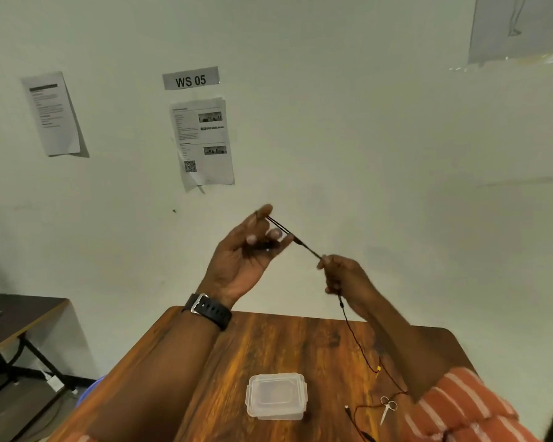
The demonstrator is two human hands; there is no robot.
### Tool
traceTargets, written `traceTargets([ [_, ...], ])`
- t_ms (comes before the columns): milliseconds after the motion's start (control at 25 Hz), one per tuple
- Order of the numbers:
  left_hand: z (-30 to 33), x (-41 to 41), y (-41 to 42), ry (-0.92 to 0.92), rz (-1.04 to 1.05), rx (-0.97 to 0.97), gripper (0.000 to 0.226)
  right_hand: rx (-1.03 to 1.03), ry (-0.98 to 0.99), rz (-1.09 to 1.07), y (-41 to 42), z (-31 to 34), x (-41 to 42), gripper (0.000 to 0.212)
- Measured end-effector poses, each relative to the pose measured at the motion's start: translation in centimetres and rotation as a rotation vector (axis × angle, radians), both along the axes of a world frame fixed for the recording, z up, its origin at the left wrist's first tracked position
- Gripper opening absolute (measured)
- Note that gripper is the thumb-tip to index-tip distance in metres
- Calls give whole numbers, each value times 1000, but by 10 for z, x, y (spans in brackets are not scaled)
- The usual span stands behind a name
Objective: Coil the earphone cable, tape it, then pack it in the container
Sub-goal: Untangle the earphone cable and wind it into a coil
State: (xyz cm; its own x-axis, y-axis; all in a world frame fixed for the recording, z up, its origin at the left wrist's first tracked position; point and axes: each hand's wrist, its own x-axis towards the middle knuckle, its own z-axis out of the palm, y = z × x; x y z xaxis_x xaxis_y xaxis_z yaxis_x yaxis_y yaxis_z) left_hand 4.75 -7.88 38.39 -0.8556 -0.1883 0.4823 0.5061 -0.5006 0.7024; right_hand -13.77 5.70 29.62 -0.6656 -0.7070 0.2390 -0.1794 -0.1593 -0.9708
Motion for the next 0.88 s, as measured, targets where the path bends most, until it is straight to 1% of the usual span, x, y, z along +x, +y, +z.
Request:
traceTargets([
  [40,12,-8,-3,48,107,41,34,29,39,52,1,-11,16,27],
  [80,24,-15,-6,84,219,42,35,55,63,111,5,-19,31,26],
  [120,34,-21,-12,100,350,-13,36,72,74,168,10,-22,45,25],
  [160,41,-28,-20,85,506,-136,36,84,89,222,18,-20,56,24],
  [200,43,-32,-28,47,666,-344,36,88,113,262,28,-12,63,24],
  [240,41,-34,-33,-3,791,-618,35,78,139,286,39,1,67,24],
  [280,35,-36,-35,-40,819,-894,32,50,153,282,51,18,67,24],
  [320,26,-36,-34,-92,777,-1102,29,11,151,260,62,38,64,24],
  [360,15,-34,-27,-151,673,-1199,27,-28,152,232,71,58,58,23],
  [400,3,-30,-18,-205,539,-1196,29,-57,169,199,77,77,51,23],
  [440,-9,-25,-6,-236,397,-1125,33,-67,199,162,79,94,43,24],
  [520,-24,-15,24,-240,146,-900,38,-80,241,102,72,113,27,25],
  [560,-28,-12,36,-214,67,-775,40,-91,230,101,64,115,22,25],
  [640,-19,-14,55,-102,-19,-520,43,-121,144,134,47,102,18,24],
  [720,7,-19,56,41,7,-307,44,-101,97,149,37,71,26,23],
  [800,37,-28,43,119,128,-132,44,-22,115,193,38,35,42,24],
  [840,50,-34,33,116,215,-98,44,16,120,231,42,21,52,25],
  [880,60,-39,23,86,341,-138,44,37,128,268,46,14,61,26],
])
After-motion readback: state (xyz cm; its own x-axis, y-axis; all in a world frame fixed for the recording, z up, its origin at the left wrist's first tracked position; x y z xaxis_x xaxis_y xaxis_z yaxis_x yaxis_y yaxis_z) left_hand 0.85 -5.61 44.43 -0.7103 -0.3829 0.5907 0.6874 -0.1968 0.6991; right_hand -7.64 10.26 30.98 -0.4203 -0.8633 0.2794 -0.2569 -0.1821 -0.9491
